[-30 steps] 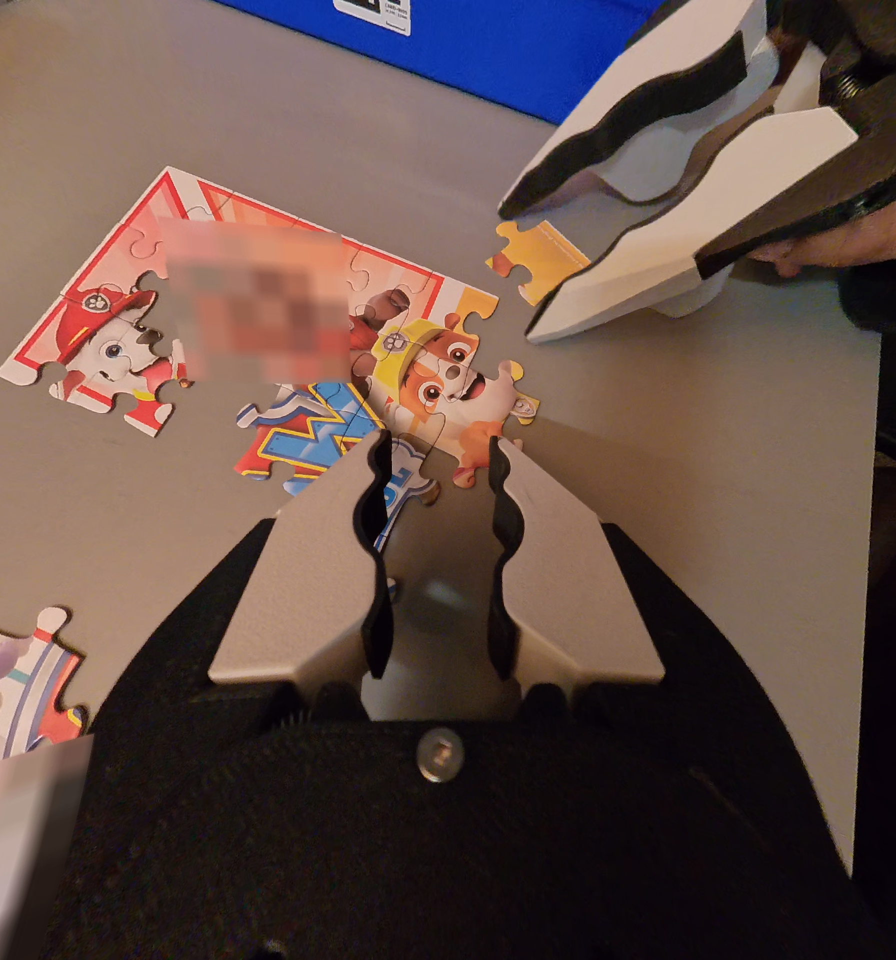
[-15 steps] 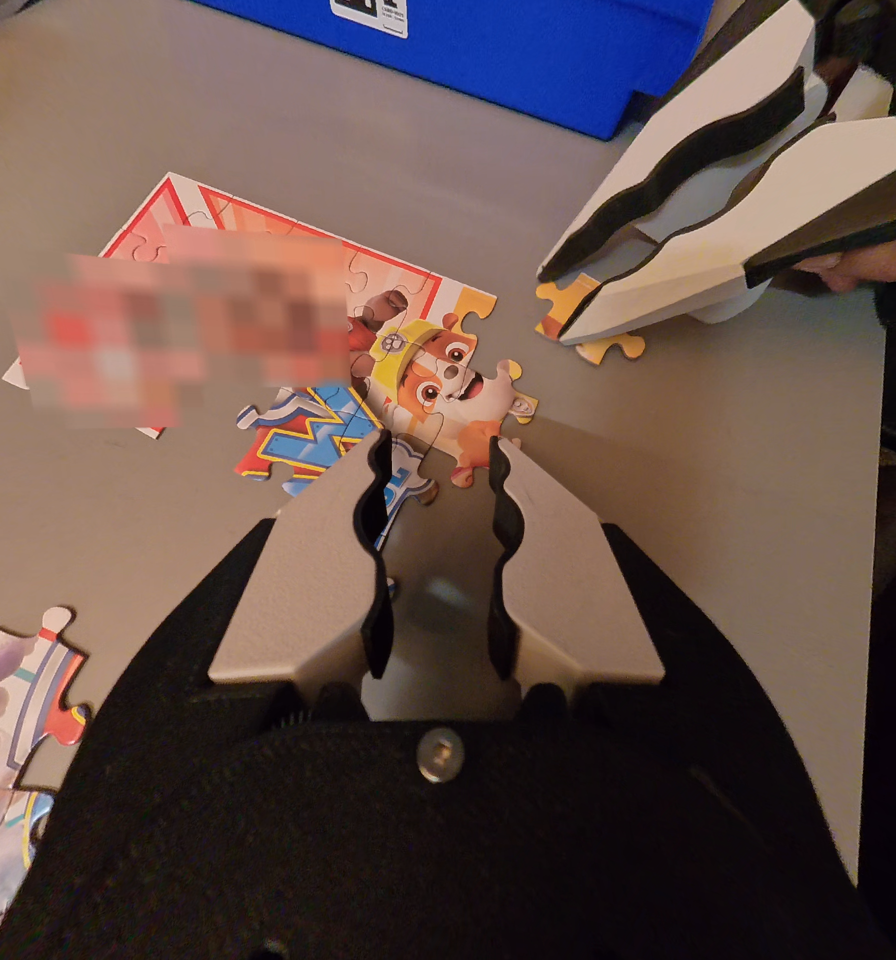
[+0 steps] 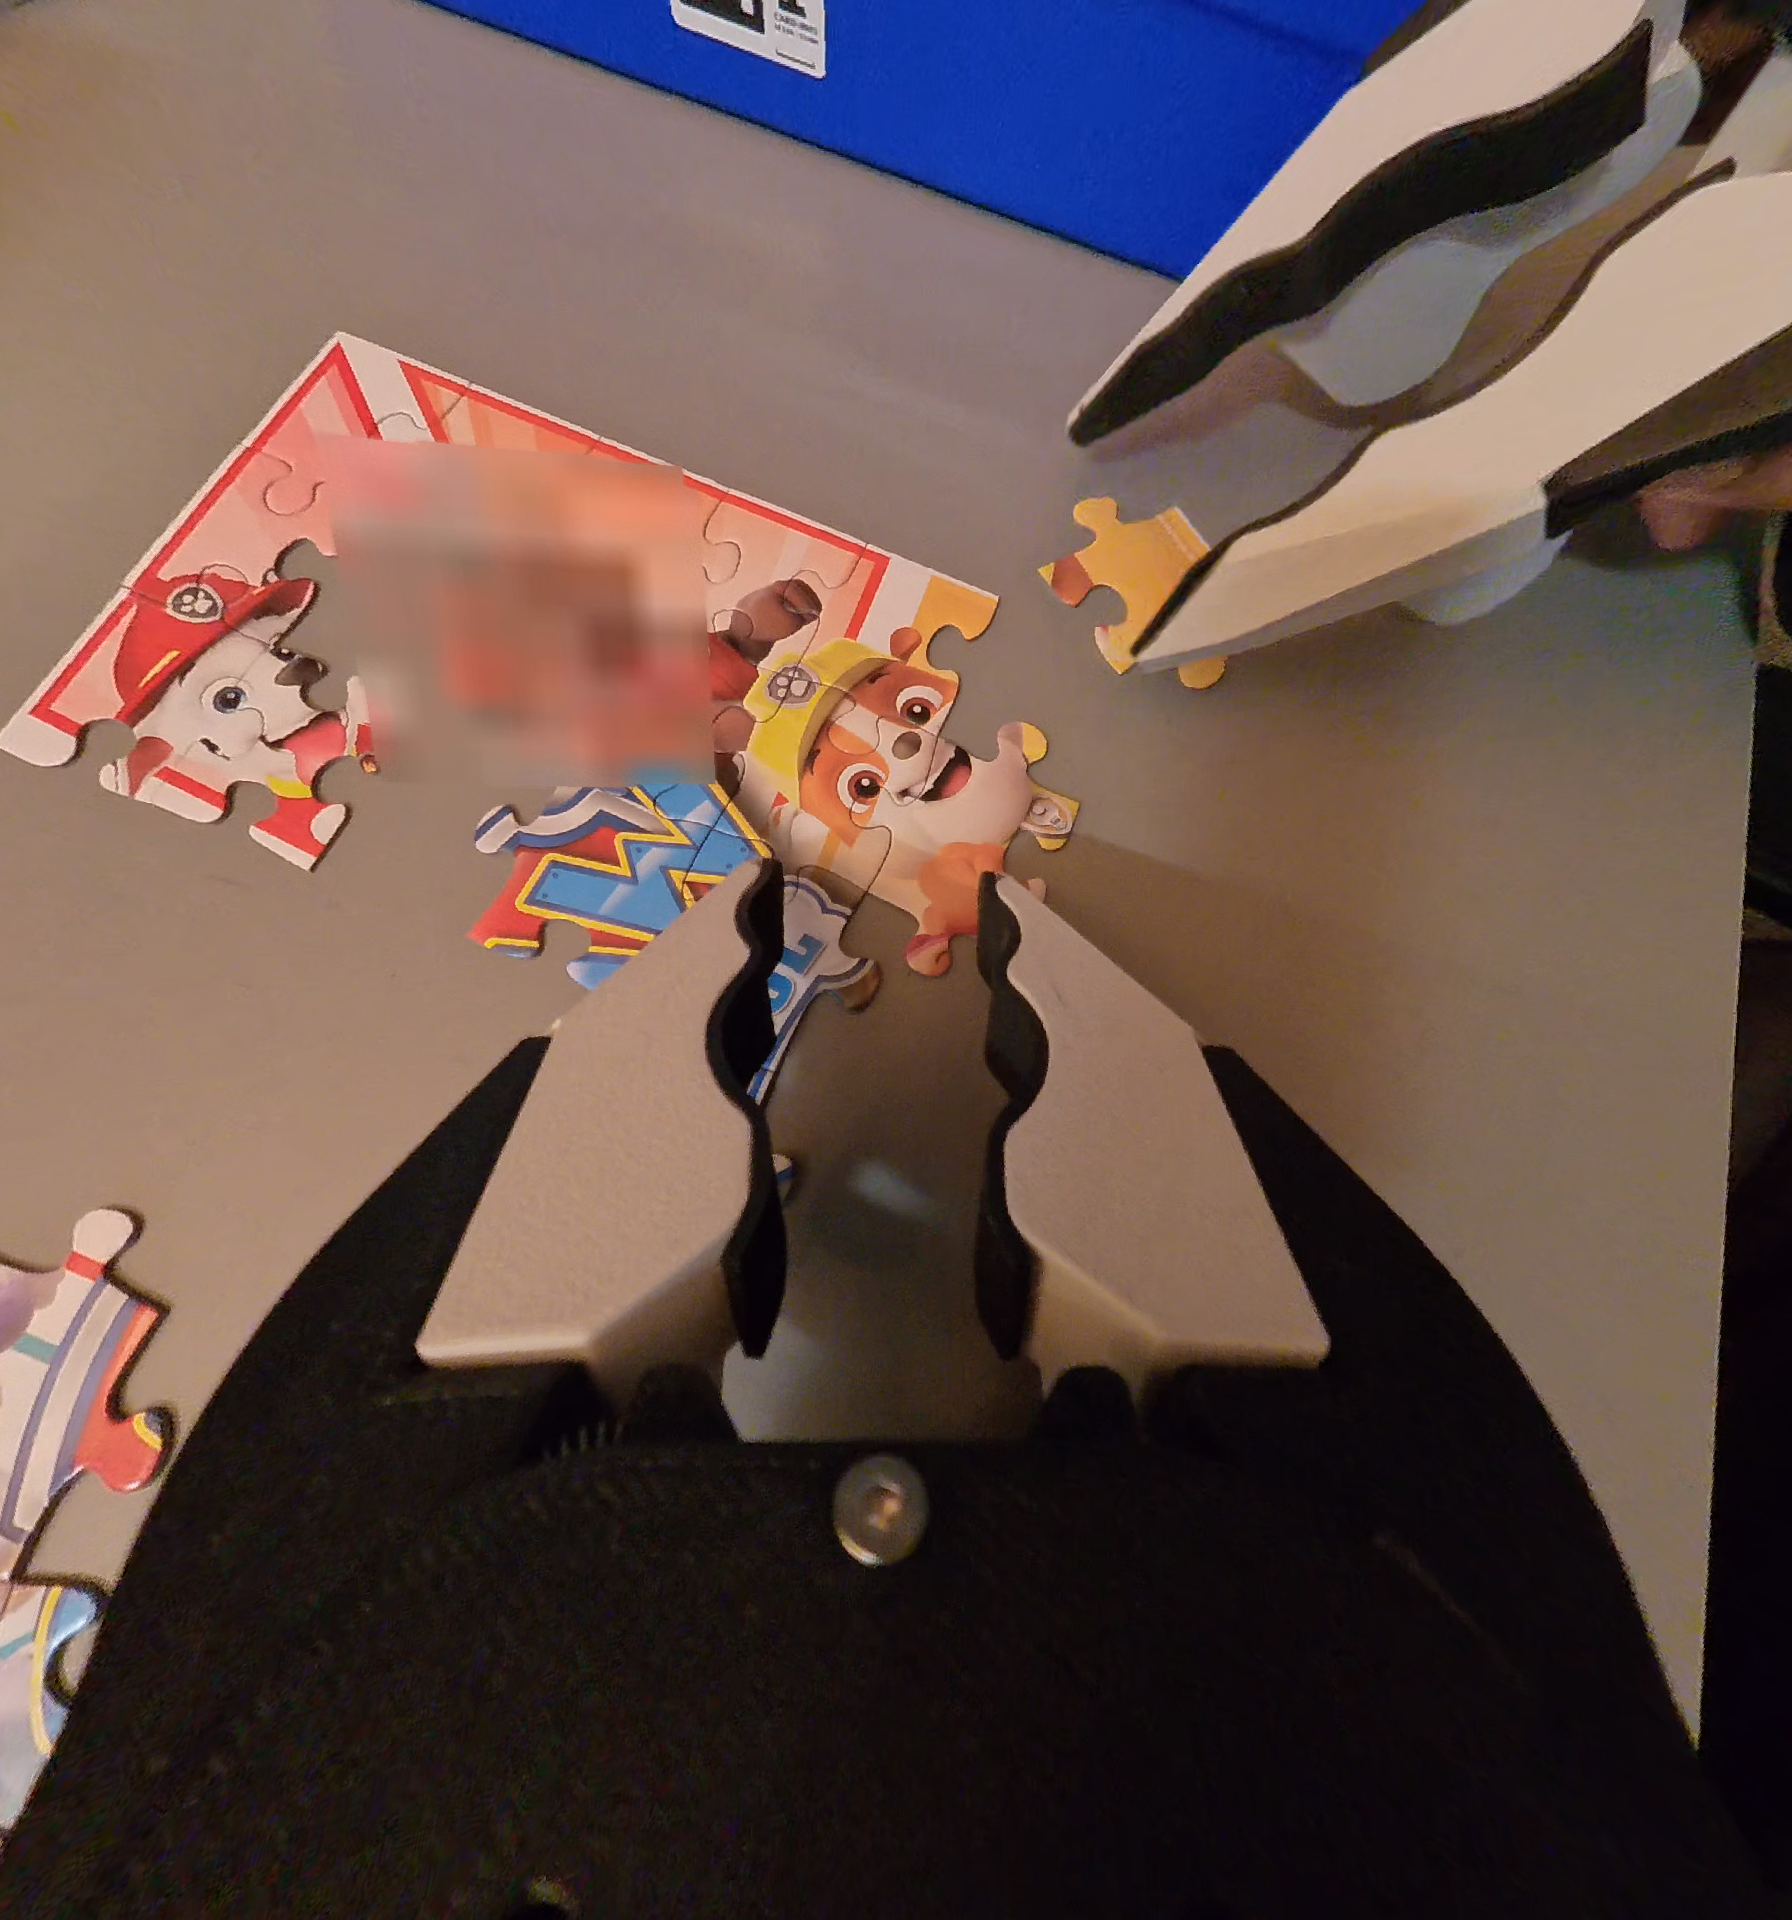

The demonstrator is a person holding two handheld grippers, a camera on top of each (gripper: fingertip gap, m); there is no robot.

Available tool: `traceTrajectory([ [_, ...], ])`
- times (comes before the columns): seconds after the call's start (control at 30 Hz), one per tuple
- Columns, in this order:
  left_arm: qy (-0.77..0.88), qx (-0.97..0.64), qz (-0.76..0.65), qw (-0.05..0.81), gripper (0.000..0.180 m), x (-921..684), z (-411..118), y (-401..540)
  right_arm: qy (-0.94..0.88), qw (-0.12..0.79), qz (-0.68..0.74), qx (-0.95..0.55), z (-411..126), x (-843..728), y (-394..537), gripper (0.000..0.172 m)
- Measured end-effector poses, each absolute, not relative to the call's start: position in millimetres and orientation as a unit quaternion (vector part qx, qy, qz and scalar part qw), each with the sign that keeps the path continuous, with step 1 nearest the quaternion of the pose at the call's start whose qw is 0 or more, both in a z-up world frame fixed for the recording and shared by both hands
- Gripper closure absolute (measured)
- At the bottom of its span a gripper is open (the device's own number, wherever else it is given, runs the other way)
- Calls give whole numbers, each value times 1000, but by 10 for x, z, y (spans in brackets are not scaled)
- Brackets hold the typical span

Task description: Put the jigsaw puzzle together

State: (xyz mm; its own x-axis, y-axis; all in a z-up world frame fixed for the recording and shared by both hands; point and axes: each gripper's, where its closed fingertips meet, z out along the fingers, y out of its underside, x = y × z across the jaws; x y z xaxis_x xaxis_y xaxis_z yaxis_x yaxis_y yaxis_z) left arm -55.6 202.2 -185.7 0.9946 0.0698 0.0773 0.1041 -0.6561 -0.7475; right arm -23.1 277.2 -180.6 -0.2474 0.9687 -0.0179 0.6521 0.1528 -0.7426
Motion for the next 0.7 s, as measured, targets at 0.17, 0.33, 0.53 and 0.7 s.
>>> traceTrajectory([
  [0.17,-39,-913,-12,406,146,-540,-1878,2025,-708,257,312,-579,-1920,-196,2808,108],
  [0.33,-43,-911,-15,409,146,-548,-1868,2025,-718,252,315,-567,-1913,-196,2726,127],
  [0.53,-43,-910,-14,411,146,-550,-1859,2025,-726,247,316,-559,-1911,-197,2719,128],
  [0.7,-44,-910,-16,411,146,-552,-1861,2026,-729,239,321,-555,-1906,-190,2709,128],
])
